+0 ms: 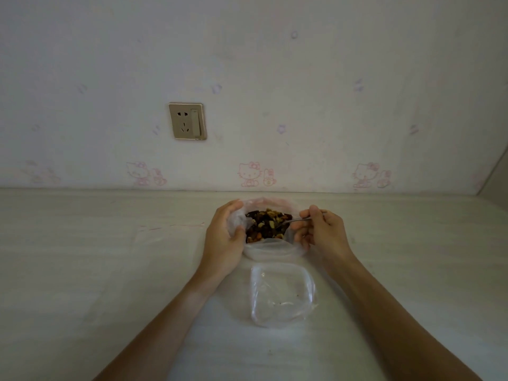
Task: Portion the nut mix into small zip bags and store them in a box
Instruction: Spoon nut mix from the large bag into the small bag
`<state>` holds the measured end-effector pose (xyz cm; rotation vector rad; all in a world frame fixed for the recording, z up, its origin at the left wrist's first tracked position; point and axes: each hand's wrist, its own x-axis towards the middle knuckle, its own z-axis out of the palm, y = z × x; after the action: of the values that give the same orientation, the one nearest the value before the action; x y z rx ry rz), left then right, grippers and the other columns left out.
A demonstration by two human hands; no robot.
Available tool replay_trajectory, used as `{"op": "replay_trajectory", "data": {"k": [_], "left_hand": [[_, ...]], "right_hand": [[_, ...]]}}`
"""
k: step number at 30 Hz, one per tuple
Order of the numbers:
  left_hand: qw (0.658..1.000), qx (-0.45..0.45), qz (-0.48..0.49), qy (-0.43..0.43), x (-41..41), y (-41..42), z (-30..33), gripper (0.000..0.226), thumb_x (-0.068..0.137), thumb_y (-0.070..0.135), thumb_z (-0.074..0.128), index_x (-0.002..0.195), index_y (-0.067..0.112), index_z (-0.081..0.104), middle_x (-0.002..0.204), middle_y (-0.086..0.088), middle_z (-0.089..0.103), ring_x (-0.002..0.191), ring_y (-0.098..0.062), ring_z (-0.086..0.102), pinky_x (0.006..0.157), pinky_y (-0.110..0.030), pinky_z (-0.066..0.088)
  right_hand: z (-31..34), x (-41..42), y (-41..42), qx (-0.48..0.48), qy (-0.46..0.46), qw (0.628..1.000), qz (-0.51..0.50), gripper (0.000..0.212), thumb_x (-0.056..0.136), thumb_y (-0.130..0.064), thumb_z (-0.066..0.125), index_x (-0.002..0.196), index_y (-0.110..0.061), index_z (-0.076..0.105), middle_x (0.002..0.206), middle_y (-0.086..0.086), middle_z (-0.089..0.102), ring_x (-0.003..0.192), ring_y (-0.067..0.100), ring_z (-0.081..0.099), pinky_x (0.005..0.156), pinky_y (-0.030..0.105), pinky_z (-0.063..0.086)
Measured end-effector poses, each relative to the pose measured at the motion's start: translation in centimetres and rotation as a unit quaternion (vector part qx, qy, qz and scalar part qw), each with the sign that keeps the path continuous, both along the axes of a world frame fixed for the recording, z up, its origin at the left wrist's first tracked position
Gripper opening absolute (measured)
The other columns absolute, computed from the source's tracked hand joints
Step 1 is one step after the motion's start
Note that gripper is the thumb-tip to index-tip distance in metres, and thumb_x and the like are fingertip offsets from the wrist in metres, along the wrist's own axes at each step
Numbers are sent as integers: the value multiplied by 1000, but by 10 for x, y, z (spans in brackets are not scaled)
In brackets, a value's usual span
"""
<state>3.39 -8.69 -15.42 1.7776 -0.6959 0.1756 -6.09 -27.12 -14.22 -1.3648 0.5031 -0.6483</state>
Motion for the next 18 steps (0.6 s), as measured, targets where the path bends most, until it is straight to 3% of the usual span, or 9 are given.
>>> {"op": "replay_trajectory", "data": {"k": [5,10,14,18], "left_hand": [[999,10,5,-32,2,3,1,39,97,3,67,133,15,62,139,8,56,131,0,48,111,-6,33],[994,56,28,-93,4,14,6,25,95,24,75,118,28,68,144,12,46,137,1,40,107,-5,23],[991,50,26,-123,-7,25,17,11,92,30,76,100,32,68,114,16,62,114,-2,58,90,-5,37],[991,63,-80,-84,-28,33,18,11,88,44,73,92,34,72,91,20,72,91,-3,68,71,-7,45]], "right_hand": [[6,-7,4,57,-22,998,4,33,112,-21,38,100,1,58,73,23,67,51,24,60,40,28,41],[12,-16,2,44,-23,999,3,34,112,-24,39,101,1,60,69,14,72,52,21,64,45,27,46],[20,-22,0,18,-26,999,13,35,112,-25,40,101,0,61,71,12,73,57,21,67,46,27,47],[29,-35,-1,14,-40,999,25,34,111,-26,41,100,-1,63,75,14,73,60,24,68,47,28,48]]}}
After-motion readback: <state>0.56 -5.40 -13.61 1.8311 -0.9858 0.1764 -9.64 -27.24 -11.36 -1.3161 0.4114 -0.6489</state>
